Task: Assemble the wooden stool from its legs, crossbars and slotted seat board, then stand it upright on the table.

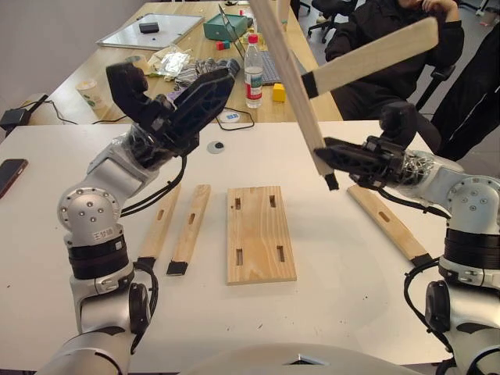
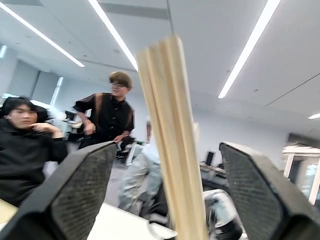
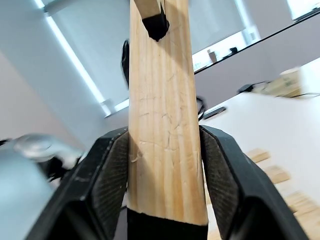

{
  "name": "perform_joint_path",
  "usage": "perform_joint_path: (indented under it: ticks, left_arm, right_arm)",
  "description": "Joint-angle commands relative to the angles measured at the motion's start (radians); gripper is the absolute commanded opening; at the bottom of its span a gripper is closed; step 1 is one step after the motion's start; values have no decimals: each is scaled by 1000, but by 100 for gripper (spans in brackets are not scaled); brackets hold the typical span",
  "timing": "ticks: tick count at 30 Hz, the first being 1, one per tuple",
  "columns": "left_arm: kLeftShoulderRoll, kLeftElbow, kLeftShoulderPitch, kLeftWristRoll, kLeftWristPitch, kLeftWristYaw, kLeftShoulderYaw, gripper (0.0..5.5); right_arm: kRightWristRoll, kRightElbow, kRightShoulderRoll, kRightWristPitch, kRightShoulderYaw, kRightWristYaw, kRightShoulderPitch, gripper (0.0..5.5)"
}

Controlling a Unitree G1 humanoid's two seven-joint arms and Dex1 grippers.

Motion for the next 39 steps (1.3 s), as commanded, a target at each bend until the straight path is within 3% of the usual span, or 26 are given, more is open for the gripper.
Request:
perform_joint_path:
  ticks: [1,12,22,26,27,32,36,39]
  left_arm:
    - [-26,-3,-28,-89,24,7,-6,374]
    - [-64,33,-3,-117,22,29,-46,374]
    - [-82,20,48,-85,21,26,-78,218]
    - [-81,22,48,-81,12,27,-69,210]
    - [-81,23,48,-85,11,26,-64,209]
    - [-66,37,37,-110,1,13,-19,203]
    - [-16,68,14,-146,1,-22,55,203]
    - [61,72,71,-42,-9,-116,45,203]
  right_arm:
    - [-39,12,-27,-17,57,63,-47,211]
    - [-94,-9,-22,-37,105,128,-57,211]
    - [-124,-25,-14,-51,124,140,-59,211]
    - [-149,-23,-10,-62,140,132,-62,211]
    - [-152,-21,-11,-61,142,133,-62,247]
    - [-177,-17,-23,-74,164,148,-61,326]
    - [-286,-25,-67,-167,250,209,5,396]
    - [-435,0,-122,-309,346,253,76,454]
